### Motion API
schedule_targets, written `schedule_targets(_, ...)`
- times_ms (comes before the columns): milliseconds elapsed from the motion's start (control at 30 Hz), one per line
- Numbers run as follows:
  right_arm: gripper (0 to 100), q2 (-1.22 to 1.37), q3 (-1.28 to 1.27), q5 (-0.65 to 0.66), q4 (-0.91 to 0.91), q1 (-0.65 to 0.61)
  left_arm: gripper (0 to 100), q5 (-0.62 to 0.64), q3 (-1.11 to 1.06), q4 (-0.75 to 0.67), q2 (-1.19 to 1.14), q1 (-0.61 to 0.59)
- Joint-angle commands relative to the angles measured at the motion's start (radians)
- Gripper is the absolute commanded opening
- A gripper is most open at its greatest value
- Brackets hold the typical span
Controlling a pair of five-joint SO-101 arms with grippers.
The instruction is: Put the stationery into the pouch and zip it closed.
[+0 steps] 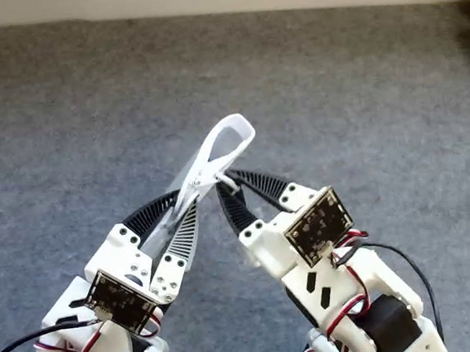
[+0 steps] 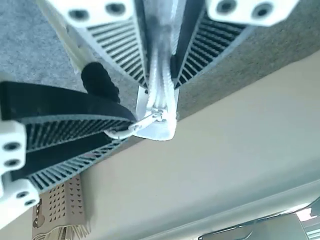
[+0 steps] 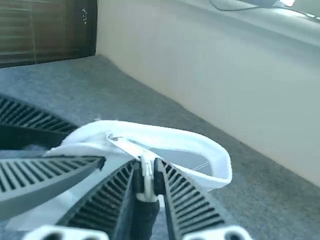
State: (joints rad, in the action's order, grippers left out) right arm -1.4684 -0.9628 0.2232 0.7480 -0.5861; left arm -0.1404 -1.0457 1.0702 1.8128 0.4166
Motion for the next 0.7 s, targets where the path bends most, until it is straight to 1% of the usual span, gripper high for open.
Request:
schedule_targets(0, 0.5, -0.004, -0.019, -0.031, -0.125, 0.147, 0, 0.014, 0.104, 0.078, 0.01, 0.002)
schedule_targets(133, 0.5, -0.004, -0.087, -0.043, -0.217, 0.236, 0, 0.058, 0.134, 0.114, 0.01, 0.002)
schedule_targets(333, 0.5, -0.004, -0.168, -0.04, -0.298, 0.312, 0, 0.061, 0.142, 0.129, 0.01, 0.002)
schedule_targets(600, 0.5, -0.002, -0.285, -0.04, -0.458, 0.429, 0, 0.077, 0.147, 0.129, 0.01, 0.002)
schedule_targets(667, 0.5, -0.002, -0.312, -0.04, -0.503, 0.45, 0, 0.081, 0.168, 0.149, 0.01, 0.002)
